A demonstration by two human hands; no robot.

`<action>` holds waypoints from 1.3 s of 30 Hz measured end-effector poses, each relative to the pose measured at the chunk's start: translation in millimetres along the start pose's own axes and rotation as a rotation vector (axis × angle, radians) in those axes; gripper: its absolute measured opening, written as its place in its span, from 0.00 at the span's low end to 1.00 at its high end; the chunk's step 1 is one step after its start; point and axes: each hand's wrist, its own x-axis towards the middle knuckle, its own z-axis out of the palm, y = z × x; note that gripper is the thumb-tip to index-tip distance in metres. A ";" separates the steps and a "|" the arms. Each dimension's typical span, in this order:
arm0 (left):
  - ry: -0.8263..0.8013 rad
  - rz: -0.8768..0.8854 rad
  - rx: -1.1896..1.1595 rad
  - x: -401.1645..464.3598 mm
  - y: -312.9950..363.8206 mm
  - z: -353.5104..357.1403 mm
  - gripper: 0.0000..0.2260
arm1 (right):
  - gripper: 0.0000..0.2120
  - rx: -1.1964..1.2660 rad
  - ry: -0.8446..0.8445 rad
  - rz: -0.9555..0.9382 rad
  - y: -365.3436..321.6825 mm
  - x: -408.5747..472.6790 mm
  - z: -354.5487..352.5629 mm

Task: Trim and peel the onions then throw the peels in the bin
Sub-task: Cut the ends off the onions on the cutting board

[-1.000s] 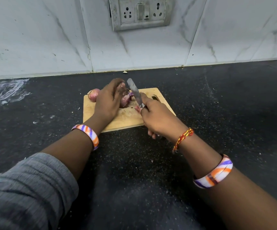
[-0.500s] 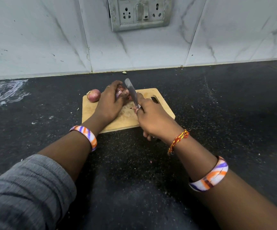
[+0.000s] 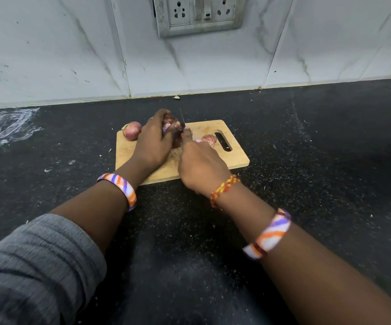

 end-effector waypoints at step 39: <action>0.317 -0.105 -0.214 -7.6 13.5 -8.7 0.15 | 0.36 -0.206 -0.100 -0.053 14.0 -15.3 10.9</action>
